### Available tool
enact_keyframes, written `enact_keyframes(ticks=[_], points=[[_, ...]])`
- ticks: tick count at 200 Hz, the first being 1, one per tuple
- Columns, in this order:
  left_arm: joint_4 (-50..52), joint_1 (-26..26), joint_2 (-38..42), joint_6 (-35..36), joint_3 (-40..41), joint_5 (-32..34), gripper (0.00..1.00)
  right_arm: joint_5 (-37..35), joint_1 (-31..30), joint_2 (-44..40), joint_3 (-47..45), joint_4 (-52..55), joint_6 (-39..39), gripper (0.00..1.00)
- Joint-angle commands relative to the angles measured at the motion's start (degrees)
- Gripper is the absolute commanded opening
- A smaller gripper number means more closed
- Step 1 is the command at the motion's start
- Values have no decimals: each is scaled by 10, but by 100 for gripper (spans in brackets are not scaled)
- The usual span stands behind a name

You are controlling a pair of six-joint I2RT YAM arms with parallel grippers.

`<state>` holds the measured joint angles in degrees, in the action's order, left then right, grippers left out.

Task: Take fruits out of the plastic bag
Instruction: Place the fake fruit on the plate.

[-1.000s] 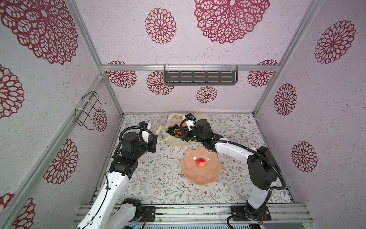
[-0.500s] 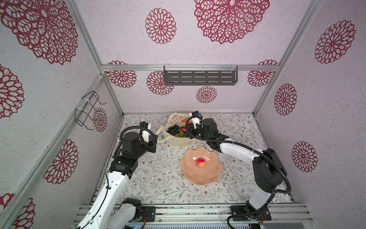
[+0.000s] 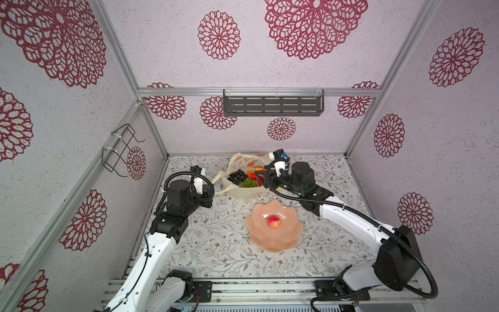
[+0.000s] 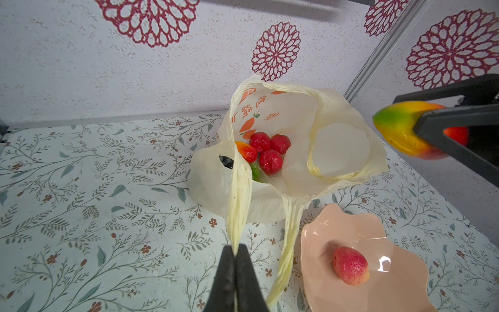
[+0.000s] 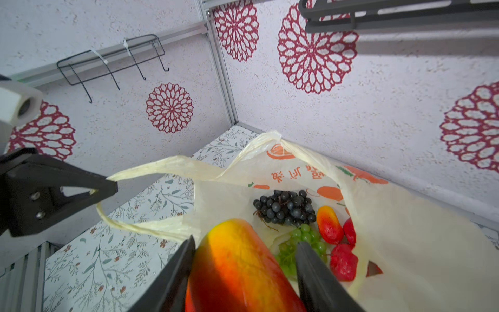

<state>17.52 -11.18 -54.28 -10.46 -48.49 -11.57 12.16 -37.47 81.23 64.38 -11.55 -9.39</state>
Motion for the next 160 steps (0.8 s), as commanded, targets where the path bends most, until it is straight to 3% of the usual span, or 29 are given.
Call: enact_keyframes(ticks=[1, 54, 94, 129, 160], points=[[-1, 3, -6, 15, -11, 5, 1, 1, 0, -53, -20, 47, 22, 42], [-13, 3, -2, 19, -2, 13, 0, 11, -8, -164, -135, 85, 18, 42], [-15, 3, -10, 15, -2, 3, 0, -2, -23, -222, -243, 82, -57, 41], [-19, 4, -15, 16, -3, 0, 0, -28, -65, -238, -329, 57, -116, 40], [-12, 5, -26, 18, -7, 0, 0, -68, -111, -194, -346, 28, -121, 41]])
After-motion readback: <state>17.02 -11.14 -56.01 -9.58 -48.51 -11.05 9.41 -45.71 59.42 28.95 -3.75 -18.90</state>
